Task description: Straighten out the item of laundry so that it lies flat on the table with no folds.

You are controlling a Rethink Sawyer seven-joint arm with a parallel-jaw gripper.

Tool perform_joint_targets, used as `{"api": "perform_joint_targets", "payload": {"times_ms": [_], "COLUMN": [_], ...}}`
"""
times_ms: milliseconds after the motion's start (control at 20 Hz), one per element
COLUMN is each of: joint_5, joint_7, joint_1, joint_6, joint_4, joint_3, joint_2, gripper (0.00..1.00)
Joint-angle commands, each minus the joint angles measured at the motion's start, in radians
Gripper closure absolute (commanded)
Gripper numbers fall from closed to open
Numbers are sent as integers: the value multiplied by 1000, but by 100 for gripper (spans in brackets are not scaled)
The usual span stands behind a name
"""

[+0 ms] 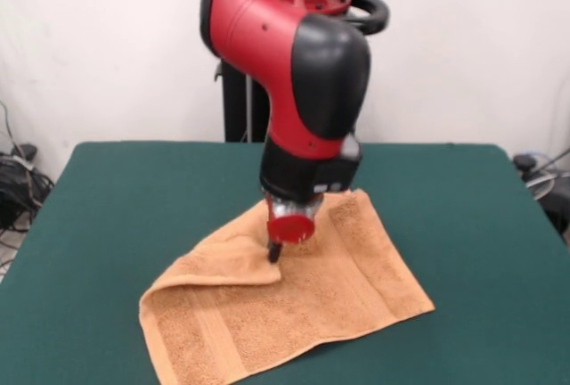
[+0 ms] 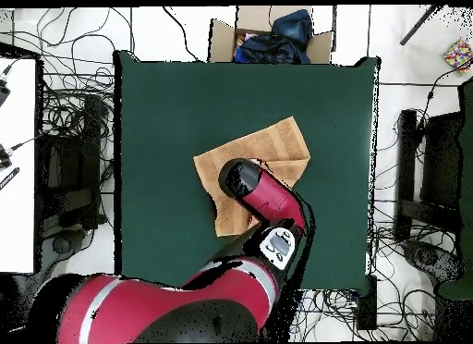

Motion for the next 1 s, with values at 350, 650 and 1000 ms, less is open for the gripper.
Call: {"api": "perform_joint_targets", "payload": {"times_ms": [350,650,1000], "joint_5": [-139,-263,-504], "joint_7": [-10,-17,-51], "joint_1": [-77,-137,-310], "joint_6": [-80,-130,-280], "joint_4": [455,546,690], "joint_3": [203,206,220], "joint_2": [-338,-377,-410], "gripper": [100,100,100]}}
